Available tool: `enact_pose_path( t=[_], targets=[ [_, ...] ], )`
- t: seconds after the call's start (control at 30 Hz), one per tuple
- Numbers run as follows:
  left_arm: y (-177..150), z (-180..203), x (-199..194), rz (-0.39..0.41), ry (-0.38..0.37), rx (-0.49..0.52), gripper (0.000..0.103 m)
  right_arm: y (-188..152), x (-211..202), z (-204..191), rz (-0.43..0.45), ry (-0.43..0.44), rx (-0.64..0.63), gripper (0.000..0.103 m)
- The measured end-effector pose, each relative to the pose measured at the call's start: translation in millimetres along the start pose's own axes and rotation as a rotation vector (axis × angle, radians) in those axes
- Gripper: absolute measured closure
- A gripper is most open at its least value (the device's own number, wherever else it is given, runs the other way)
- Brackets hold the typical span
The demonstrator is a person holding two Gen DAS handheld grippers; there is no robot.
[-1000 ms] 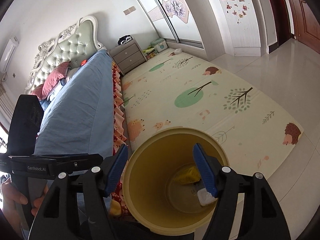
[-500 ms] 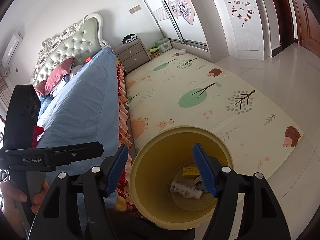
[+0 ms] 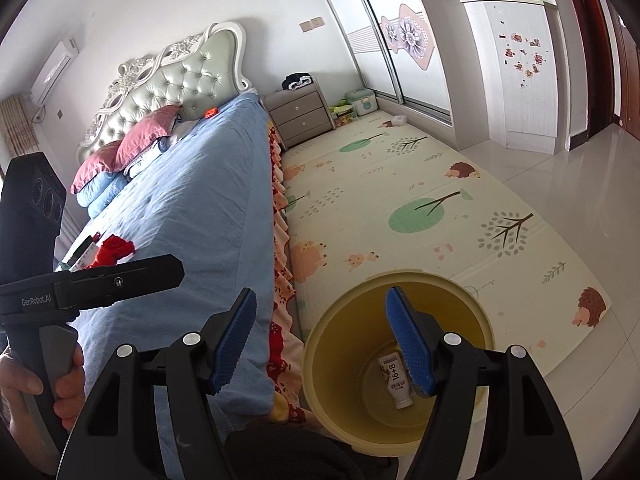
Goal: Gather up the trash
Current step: 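Grasp the dark red sock with the left tool while the right tool grasps the orange sock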
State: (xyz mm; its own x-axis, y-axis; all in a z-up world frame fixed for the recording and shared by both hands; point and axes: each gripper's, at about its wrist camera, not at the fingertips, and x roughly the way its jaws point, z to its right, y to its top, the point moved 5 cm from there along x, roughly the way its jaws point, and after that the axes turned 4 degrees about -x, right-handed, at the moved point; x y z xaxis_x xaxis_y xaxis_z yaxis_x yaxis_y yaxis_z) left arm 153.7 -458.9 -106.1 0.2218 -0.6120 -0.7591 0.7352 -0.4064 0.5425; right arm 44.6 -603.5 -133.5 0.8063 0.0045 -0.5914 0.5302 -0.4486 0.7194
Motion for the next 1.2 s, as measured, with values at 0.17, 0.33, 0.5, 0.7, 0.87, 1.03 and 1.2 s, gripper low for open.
enact_pose_path(
  t=[0.17,0.33,0.5,0.7,0.87,1.03,1.2],
  targets=[
    [-9.1,-37.0,-55.6,0.104,0.072,-0.015,0.012,3.1,3.1,-53.5,-0.005,0.079,-0.077,0.037],
    [-20.7,-84.7,-113.9,0.191,0.139,-0.084,0.011,7.6,7.9,-118.1,-0.005,0.167,-0.165,0.038],
    [-34.9,-140.4,-170.1,0.267,0.231,-0.162,0.01,7.6,15.1,-183.1,-0.014,0.249,-0.248,0.039],
    [-54.4,-201.2,-215.6,0.319,0.315,-0.258,0.01,0.2,24.0,-253.8,-0.037,0.336,-0.33,0.039],
    [-72.8,-245.8,-230.3,0.318,0.371,-0.342,0.01,-6.1,31.6,-300.9,-0.056,0.382,-0.397,0.039],
    [-86.8,-268.6,-221.5,0.284,0.396,-0.386,0.01,-8.1,39.9,-330.6,-0.072,0.412,-0.435,0.039],
    [-92.9,-282.4,-205.5,0.229,0.417,-0.393,0.01,-5.6,48.4,-344.5,-0.083,0.412,-0.452,0.039]
  ],
)
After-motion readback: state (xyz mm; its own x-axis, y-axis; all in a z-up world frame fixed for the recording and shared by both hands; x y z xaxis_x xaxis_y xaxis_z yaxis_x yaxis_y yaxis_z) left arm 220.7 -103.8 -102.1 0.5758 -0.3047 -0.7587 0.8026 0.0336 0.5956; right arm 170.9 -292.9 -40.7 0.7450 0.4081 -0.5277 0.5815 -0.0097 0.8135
